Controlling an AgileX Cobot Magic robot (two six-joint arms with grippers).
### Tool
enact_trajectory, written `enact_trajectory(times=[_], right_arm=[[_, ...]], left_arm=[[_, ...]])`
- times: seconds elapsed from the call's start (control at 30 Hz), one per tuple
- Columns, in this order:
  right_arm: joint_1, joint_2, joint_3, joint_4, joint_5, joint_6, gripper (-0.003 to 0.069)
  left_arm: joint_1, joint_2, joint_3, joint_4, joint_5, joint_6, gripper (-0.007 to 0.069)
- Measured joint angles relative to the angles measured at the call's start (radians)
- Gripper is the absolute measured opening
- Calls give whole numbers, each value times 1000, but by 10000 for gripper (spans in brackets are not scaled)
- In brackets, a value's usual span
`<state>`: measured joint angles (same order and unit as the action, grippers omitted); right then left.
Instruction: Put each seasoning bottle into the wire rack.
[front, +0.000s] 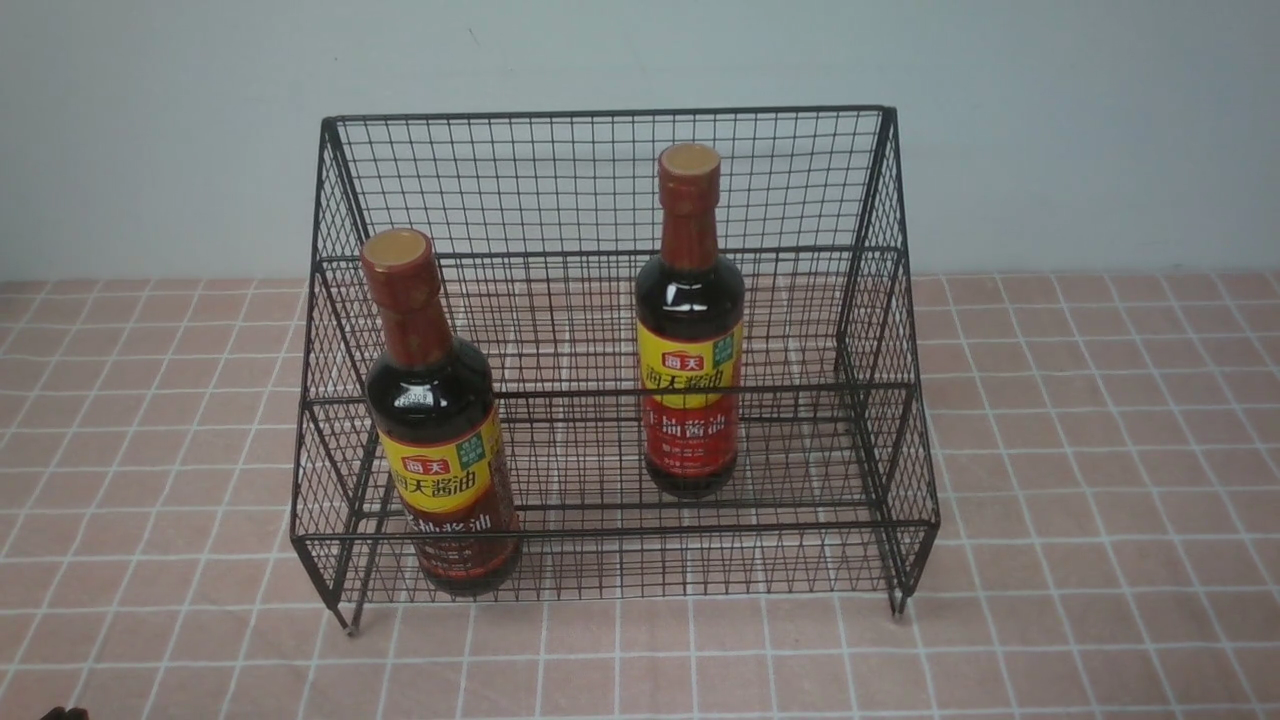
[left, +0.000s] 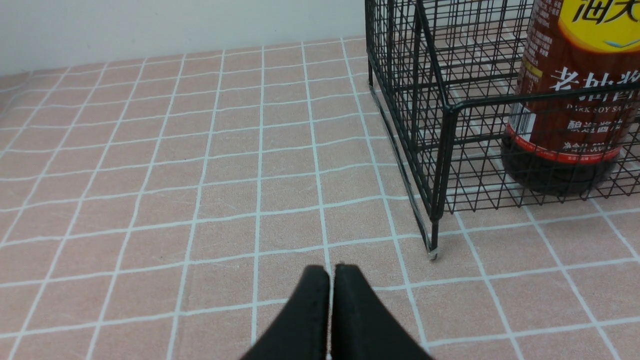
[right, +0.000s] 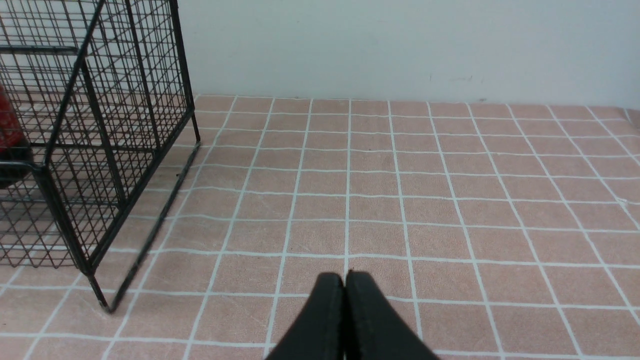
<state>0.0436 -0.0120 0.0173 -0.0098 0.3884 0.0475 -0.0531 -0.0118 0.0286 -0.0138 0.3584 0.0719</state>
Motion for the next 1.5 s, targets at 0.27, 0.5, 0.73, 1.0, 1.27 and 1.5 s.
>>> enact_trajectory(times=[0.27, 0.5, 0.73, 1.0, 1.27, 1.5], right_arm=[[0, 0, 0, 0, 0, 14, -13], [0, 0, 0, 0, 0, 15, -13], [0, 0, 0, 0, 0, 15, -13], [0, 0, 0, 0, 0, 15, -13], [0, 0, 0, 0, 0, 15, -13], [0, 0, 0, 0, 0, 15, -13]], left_arm=[[0, 0, 0, 0, 0, 0, -7], [0, 0, 0, 0, 0, 0, -7], [0, 0, 0, 0, 0, 0, -7], [0, 0, 0, 0, 0, 0, -7], [0, 0, 0, 0, 0, 0, -7], [0, 0, 0, 0, 0, 0, -7]])
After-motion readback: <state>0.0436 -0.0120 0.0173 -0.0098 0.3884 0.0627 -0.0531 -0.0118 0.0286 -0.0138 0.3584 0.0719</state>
